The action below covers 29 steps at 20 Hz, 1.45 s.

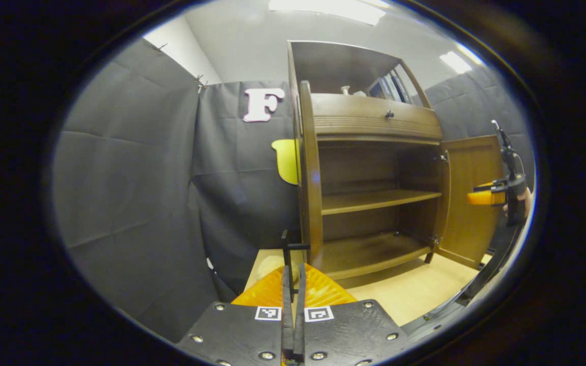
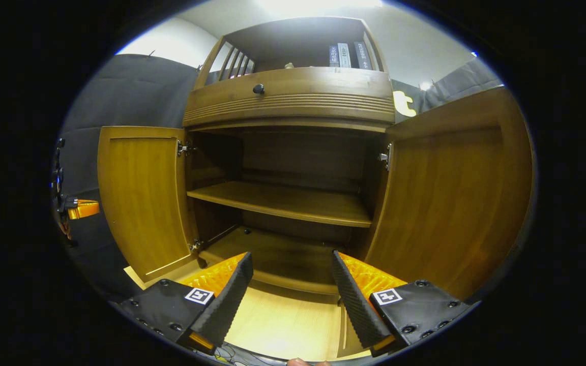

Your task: Open the right door of the double-door shoe cabinet with the right hand, and open the left door with the left hand.

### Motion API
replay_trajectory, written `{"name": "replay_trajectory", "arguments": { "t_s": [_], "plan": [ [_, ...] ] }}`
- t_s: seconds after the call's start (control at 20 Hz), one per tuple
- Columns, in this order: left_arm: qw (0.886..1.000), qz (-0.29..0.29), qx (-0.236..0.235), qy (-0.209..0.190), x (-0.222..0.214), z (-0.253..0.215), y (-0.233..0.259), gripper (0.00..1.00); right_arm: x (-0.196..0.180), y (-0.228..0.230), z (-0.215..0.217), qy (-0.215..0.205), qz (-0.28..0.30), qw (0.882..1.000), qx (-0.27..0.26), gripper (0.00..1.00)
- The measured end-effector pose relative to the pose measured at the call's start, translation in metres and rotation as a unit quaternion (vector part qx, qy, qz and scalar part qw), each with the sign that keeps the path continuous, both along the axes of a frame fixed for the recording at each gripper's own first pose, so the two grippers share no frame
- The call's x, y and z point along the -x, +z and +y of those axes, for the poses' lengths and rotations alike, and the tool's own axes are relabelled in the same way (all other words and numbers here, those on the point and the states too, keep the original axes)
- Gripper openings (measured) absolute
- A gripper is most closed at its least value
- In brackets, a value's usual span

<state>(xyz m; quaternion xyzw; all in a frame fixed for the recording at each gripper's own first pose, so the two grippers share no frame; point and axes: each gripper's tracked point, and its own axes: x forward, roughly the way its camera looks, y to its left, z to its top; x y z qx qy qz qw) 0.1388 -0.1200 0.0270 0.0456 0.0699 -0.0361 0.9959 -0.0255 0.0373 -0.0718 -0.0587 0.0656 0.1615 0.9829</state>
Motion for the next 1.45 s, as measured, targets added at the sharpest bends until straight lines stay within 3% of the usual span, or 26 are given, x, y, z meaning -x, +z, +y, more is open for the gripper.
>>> {"name": "replay_trajectory", "arguments": {
  "t_s": [0.25, 0.3, 0.35, 0.45, 0.6, 0.7, 0.9, 1.3, 1.45],
  "plan": [
    [0.999, -0.027, 0.035, 0.015, 0.006, -0.035, 0.023, 0.02, 0.026, 0.000, 0.000, 0.051, 0.001, 0.999, -0.014, 0.98],
    [0.999, -0.034, 0.039, 0.018, 0.005, -0.038, 0.025, 0.08, 0.031, 0.003, 0.000, 0.061, -0.001, 0.998, -0.020, 0.98],
    [0.998, -0.038, 0.044, 0.020, 0.002, -0.042, 0.028, 0.08, 0.037, 0.003, 0.001, 0.073, -0.001, 0.997, -0.029, 0.98],
    [0.997, -0.037, 0.059, 0.031, 0.007, -0.050, 0.028, 0.33, 0.050, 0.007, 0.001, 0.091, -0.001, 0.995, -0.039, 0.98],
    [0.995, -0.033, 0.038, 0.092, 0.020, -0.042, 0.025, 0.71, 0.063, 0.010, -0.009, 0.098, 0.000, 0.994, -0.044, 0.98],
    [0.993, -0.030, 0.036, 0.105, 0.026, -0.048, 0.025, 0.96, 0.071, 0.011, -0.015, 0.098, 0.005, 0.994, -0.049, 0.97],
    [0.992, -0.033, 0.057, 0.107, 0.033, -0.067, 0.025, 0.95, 0.079, 0.019, -0.033, 0.083, -0.011, 0.995, -0.053, 0.97],
    [0.981, -0.064, 0.022, 0.181, 0.032, -0.042, 0.034, 0.96, 0.084, -0.002, -0.059, 0.028, -0.003, 0.998, -0.052, 0.94],
    [0.981, -0.081, 0.055, 0.167, 0.018, -0.051, 0.036, 0.96, 0.077, -0.002, -0.057, 0.015, -0.013, 0.999, -0.032, 0.93]
  ]
}}
